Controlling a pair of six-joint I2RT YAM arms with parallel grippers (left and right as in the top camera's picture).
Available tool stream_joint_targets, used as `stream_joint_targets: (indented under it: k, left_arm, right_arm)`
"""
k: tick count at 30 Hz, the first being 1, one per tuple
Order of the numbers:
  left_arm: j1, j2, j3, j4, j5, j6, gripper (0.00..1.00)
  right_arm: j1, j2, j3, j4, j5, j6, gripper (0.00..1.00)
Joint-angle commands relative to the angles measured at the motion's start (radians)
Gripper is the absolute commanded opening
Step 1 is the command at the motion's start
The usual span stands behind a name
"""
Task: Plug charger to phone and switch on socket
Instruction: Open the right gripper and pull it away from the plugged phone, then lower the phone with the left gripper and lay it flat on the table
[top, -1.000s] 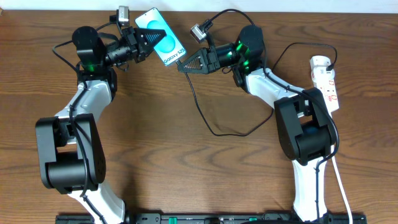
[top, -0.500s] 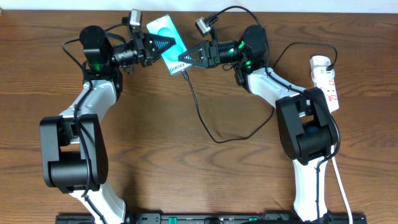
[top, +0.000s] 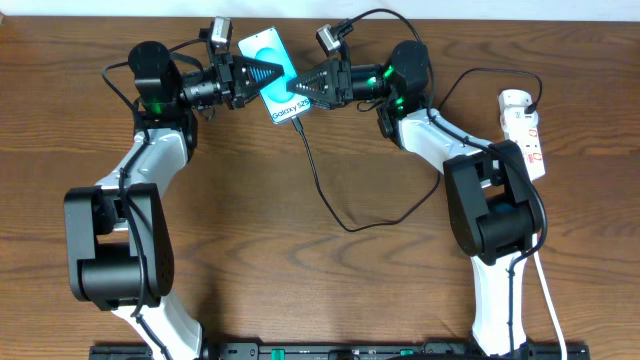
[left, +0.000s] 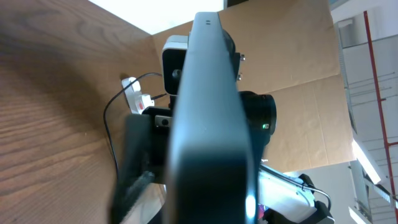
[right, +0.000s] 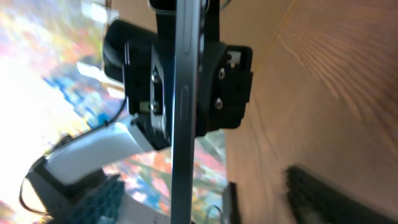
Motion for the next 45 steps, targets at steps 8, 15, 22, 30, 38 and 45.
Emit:
stream_joint_targets:
  k: [8,15,22,30,38,45]
  left_arm:
    - [0.002,-0.013,0.006,0.009,0.056,0.018,0.07]
    - [0.002,-0.013,0.006,0.009,0.108,0.042,0.08]
    - [0.002,-0.013,0.006,0.009,0.154,0.067,0.07]
    - [0.002,-0.013,0.006,0.008,0.133,0.066,0.07]
    - [0.002,-0.013,0.006,-0.056,0.055,0.075,0.07]
    - [0.002,-0.013,0.006,-0.191,0.016,0.161,0.07]
  right_arm:
    - [-0.01,-0.003,0.016,0.005,0.0,-0.026,0.99]
    - [-0.07,-0.003,0.016,0.004,-0.068,-0.073,0.99]
    - [-0.198,-0.003,0.016,0.002,-0.185,-0.07,0.99]
    - [-0.289,-0.003,0.015,0.001,-0.213,0.003,0.99]
    - [-0.294,-0.003,0.015,0.006,-0.213,0.029,0.99]
    - [-0.294,-0.003,0.015,0.007,-0.213,0.041,0.99]
